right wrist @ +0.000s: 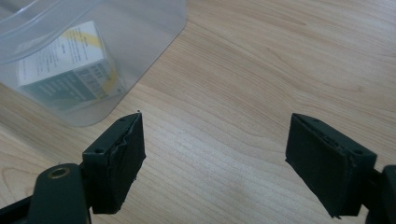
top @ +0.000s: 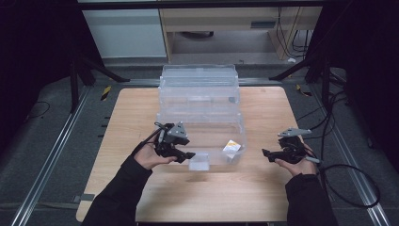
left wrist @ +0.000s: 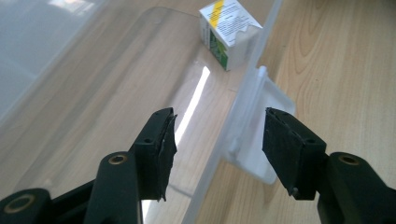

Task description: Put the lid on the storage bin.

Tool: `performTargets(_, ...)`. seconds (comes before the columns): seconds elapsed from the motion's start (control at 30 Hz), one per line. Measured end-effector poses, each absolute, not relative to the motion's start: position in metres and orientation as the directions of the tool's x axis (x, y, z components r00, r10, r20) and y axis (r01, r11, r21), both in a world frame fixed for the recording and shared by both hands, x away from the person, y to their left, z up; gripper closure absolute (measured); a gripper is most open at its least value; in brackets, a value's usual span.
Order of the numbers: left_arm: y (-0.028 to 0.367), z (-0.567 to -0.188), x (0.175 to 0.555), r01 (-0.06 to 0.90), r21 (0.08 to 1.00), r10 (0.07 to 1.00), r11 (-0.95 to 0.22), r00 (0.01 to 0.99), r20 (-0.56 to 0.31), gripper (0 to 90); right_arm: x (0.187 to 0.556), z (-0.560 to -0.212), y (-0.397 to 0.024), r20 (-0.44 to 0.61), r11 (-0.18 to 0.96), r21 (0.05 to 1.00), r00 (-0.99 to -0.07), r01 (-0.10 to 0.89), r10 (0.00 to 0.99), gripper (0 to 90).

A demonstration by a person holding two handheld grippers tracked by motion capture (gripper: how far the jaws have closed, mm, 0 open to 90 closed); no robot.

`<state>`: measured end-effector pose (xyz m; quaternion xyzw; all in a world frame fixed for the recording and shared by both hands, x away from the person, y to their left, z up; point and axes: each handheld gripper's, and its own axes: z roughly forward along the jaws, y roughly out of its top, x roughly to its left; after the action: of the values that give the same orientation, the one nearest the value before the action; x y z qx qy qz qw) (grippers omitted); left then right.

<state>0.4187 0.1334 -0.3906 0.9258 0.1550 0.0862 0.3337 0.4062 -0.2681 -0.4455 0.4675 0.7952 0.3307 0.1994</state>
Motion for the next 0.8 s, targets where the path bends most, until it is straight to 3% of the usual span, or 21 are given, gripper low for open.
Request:
performTargets(0.43,0.113,-0.402,0.423,0.197,0.575,0.28,-0.794,0.958,0.058,48.7,0.407,-0.443,-0.267,-0.011,0.351,0.717,-0.494,0.602,0.869,20.1)
performTargets(0.8,0.103,-0.416,0.429,0.186,0.506,0.233,-0.842,0.972,0.031,59.1,0.409,-0.434,-0.264,-0.008,0.348,0.736,-0.507,0.581,0.862,20.5)
